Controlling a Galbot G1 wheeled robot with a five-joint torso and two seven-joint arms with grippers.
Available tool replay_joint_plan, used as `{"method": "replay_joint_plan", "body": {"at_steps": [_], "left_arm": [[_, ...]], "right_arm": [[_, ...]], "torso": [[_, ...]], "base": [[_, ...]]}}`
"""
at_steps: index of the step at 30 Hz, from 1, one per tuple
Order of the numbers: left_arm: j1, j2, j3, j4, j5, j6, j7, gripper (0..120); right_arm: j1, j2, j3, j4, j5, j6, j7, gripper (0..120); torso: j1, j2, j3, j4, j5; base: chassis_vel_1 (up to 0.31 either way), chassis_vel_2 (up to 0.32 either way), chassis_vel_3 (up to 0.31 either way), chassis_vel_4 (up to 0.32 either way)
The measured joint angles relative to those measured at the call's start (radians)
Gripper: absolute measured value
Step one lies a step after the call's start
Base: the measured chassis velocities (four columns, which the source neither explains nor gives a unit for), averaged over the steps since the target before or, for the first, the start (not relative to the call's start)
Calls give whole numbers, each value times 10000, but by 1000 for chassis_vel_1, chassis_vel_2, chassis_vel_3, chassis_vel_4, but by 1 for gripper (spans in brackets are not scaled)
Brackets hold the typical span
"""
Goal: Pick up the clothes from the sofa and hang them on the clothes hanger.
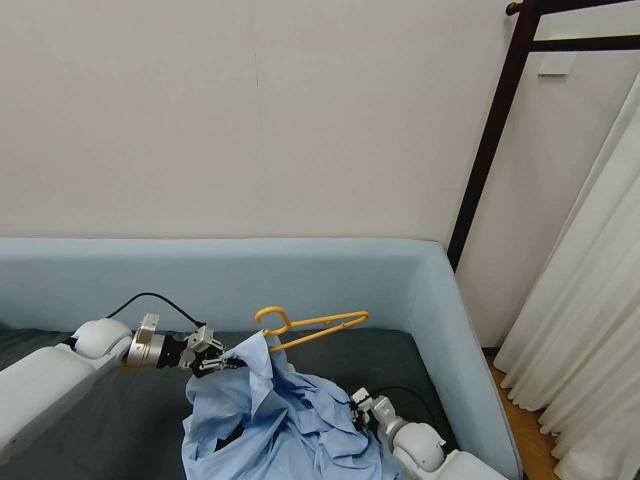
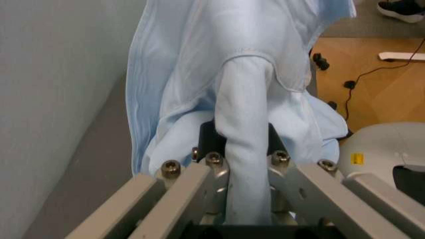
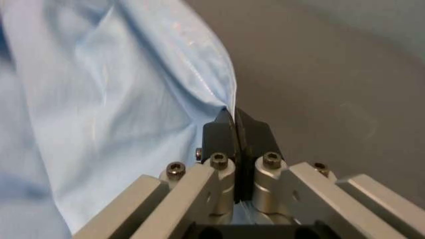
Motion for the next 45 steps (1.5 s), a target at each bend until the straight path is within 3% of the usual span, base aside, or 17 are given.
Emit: {"method": "replay_joint_plan", "body": {"at_steps": [10,13,17,20,26,37,45], "left_arm": [[-212,50,-184,68,-110,-17,390,1],[-200,41,-276,85,-151,-10,575,1],[-206,41,-290,60,-142,-5,659,1],[-341,44,-301,25,-6,5,744,1],[-461,12,-153,57,256,-66,485,1],[-624,-234,-77,147,726,-180,-434,1],[-1427,-335,488,76,-9,-61,-873,1]], "right_arm": [[412,-1261,1939,2153,2331,-1104,753,0],[551,-2110,2562,3307,3253,-1528,924,0],[727,-2730,2782,4074,3747,-1742,1069,0],[664,-3292,3241,5402,4390,-1944,1468,0],[731,-3654,3774,6895,5277,-2118,2230,0],[618,-4274,4010,8684,5669,-2139,2489,0],[485,-4796,3930,9951,5638,-1851,2327,0]], "torso": [[0,0,0,1,1],[0,0,0,-2,1],[0,1,-1,-2,-3],[0,1,-1,-1,0],[0,1,0,2,-1],[0,0,0,1,-3],[0,1,0,0,-2]], "base": [[0,0,0,0],[0,0,0,0],[0,0,0,0],[0,0,0,0],[0,0,0,0],[0,0,0,0],[0,0,0,0]]}}
